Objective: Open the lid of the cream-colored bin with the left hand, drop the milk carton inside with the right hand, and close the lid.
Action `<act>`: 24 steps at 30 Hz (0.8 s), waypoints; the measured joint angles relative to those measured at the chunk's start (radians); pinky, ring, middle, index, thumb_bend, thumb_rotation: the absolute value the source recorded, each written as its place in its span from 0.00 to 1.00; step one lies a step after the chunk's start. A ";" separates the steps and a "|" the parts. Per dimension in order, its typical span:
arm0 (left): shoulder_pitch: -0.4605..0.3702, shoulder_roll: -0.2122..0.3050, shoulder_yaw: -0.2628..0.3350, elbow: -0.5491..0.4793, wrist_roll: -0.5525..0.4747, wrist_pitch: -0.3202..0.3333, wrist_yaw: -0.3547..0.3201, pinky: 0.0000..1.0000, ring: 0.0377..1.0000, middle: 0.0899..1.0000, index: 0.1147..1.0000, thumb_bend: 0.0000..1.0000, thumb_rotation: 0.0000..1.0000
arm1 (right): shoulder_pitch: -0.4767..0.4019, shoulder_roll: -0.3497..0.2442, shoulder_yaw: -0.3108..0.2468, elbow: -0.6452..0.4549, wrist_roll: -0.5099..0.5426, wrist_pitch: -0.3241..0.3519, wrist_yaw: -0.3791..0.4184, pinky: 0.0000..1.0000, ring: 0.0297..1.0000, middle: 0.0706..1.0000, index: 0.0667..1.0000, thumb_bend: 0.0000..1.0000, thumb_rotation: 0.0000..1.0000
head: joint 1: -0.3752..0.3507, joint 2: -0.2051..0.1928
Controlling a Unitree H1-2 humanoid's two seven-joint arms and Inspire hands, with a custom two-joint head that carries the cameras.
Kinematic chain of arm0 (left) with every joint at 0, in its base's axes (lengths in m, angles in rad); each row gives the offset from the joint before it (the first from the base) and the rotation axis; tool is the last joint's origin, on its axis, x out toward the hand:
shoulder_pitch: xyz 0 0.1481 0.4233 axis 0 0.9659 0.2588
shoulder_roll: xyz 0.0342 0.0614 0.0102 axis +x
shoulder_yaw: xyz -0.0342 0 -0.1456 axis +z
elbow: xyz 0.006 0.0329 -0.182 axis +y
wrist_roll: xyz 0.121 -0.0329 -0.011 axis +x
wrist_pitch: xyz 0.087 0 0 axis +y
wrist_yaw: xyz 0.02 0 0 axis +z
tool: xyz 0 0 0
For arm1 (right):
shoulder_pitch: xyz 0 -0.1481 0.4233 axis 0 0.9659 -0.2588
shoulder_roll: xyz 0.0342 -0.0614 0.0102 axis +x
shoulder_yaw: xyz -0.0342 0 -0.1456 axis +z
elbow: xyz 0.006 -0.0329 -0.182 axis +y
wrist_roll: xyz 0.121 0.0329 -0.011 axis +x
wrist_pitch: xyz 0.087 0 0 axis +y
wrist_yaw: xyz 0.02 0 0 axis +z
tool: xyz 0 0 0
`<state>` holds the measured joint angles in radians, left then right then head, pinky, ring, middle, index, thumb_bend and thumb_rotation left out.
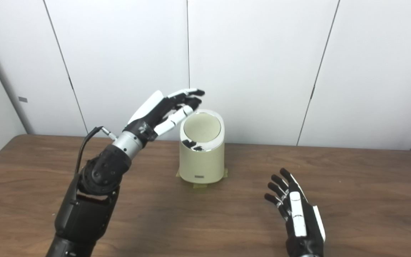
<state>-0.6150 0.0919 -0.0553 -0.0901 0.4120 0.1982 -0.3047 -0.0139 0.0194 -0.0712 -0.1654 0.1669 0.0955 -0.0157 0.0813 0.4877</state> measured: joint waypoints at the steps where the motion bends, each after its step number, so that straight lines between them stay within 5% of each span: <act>1: 0.009 -0.007 0.005 -0.017 -0.024 0.021 0.001 0.85 0.87 0.83 0.90 0.49 1.00 | 0.000 -0.003 0.000 0.000 0.002 0.002 0.001 0.75 0.83 0.84 0.87 0.52 0.86 | 0.000 0.000; 13: 0.339 -0.038 0.148 -0.253 -0.263 0.210 0.077 0.92 0.92 0.91 0.97 0.42 1.00 | 0.016 -0.045 -0.006 -0.039 0.014 0.002 0.017 0.82 0.88 0.88 0.90 0.57 0.88 | 0.011 0.041; 24: 0.597 -0.098 0.178 -0.309 -0.411 0.215 0.156 1.00 1.00 1.00 1.00 0.45 1.00 | 0.014 -0.084 0.001 -0.068 0.055 0.045 0.055 0.95 0.95 0.93 0.92 0.65 1.00 | 0.018 0.060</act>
<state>-0.0178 -0.0065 0.1229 -0.3987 0.0014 0.4130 -0.1491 0.0006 -0.0647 -0.0703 -0.2335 0.2221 0.1406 0.0390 0.0997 0.5476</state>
